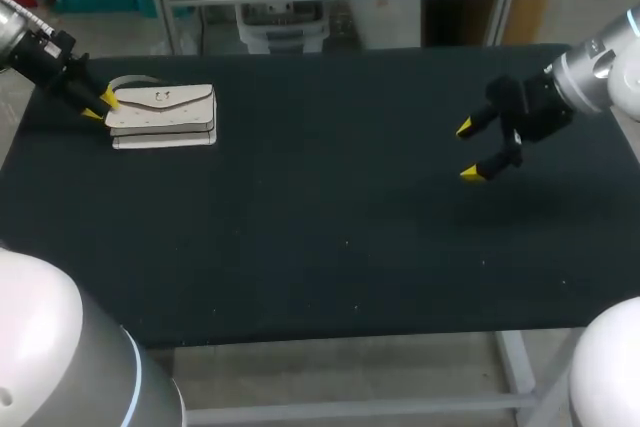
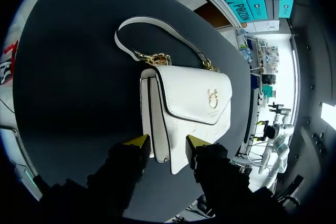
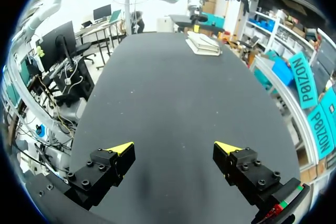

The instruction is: Pick up the bag, open it, inspect its contents, close it, and place it on the opposite side

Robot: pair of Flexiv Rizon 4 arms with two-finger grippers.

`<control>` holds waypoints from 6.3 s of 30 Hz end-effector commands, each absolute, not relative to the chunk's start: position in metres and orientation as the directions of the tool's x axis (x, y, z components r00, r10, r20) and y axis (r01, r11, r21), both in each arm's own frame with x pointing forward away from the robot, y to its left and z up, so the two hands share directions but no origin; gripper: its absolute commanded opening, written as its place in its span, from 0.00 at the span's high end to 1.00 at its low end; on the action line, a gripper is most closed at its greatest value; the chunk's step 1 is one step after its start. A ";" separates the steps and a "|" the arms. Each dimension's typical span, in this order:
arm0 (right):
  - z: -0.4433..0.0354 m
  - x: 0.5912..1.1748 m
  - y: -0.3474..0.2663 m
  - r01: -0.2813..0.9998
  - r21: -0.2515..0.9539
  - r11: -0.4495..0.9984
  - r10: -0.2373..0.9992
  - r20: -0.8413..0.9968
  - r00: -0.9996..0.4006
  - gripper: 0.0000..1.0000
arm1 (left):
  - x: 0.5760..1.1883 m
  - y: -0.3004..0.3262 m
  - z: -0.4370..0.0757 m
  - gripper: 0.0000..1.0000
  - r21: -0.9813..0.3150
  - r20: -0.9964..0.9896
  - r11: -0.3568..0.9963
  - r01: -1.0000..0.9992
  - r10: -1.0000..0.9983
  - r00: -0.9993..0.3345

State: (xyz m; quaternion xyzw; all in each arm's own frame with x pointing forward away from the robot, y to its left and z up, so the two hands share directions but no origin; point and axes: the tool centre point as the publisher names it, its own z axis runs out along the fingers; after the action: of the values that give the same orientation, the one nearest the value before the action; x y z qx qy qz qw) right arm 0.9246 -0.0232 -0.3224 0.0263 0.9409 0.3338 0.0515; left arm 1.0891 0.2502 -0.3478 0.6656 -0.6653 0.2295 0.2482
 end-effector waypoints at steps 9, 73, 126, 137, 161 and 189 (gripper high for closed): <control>-0.323 0.925 -0.023 0.015 0.631 0.775 0.084 -0.080 -0.993 0.00 | 1.105 0.245 -0.362 0.65 0.145 0.642 0.115 -0.983 -0.767 0.006; -0.323 0.925 -0.023 0.015 0.631 0.775 0.084 -0.080 -0.993 0.00 | 0.966 -0.030 -0.348 1.00 -0.045 0.744 -0.099 -0.994 -0.667 0.032; -0.323 0.925 -0.023 0.015 0.631 0.775 0.084 -0.080 -0.993 0.00 | 0.954 -0.105 -0.356 0.00 -0.035 0.786 -0.049 -0.998 -0.618 0.002; -0.315 0.927 -0.019 -0.058 0.593 0.803 0.033 -0.142 -0.989 0.00 | 0.949 -0.069 -0.318 0.00 -0.131 0.728 -0.056 -0.990 -0.683 -0.057; -0.307 0.926 0.060 -0.212 0.347 0.914 -0.115 -0.280 -0.953 0.00 | 0.949 -0.047 -0.254 0.00 -0.313 0.547 0.414 -0.855 -0.657 -0.518; -0.325 0.933 0.115 -0.328 0.315 0.891 -0.221 -0.330 -0.918 0.00 | 0.972 -0.076 -0.250 0.00 -0.720 0.002 0.625 -0.300 -0.431 -0.902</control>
State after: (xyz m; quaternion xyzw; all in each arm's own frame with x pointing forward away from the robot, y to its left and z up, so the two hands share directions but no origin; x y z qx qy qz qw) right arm 0.9334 0.1118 -0.3204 -0.1448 0.9612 0.1888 0.1399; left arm 0.9806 -0.0777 -0.2481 0.2893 -0.8975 0.3317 -0.0278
